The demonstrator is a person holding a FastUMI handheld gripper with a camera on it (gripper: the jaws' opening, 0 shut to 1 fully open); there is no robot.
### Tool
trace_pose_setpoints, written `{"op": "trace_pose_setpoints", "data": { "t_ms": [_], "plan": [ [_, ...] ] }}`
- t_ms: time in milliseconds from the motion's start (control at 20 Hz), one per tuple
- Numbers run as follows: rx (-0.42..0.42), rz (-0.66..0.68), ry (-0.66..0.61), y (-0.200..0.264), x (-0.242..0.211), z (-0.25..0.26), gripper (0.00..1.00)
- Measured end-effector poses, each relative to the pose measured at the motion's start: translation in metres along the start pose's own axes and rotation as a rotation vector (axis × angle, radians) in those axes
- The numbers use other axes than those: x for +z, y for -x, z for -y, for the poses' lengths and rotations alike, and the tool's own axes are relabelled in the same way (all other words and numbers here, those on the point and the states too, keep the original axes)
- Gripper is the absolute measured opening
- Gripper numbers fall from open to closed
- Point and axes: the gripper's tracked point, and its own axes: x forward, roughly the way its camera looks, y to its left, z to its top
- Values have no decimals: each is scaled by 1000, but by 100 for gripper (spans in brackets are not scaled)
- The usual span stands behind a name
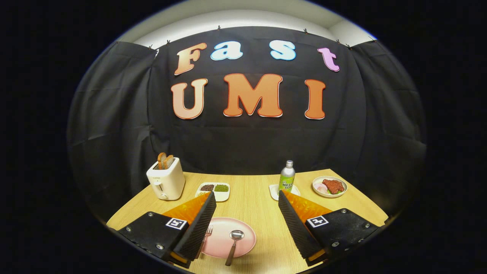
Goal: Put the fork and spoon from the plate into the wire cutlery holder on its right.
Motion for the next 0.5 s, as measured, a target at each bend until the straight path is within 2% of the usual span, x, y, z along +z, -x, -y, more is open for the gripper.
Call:
{"op": "trace_pose_setpoints", "data": {
  "t_ms": [500],
  "plan": [
    [19, -112, -6, -20, -76, -21, 99]
  ]
}}
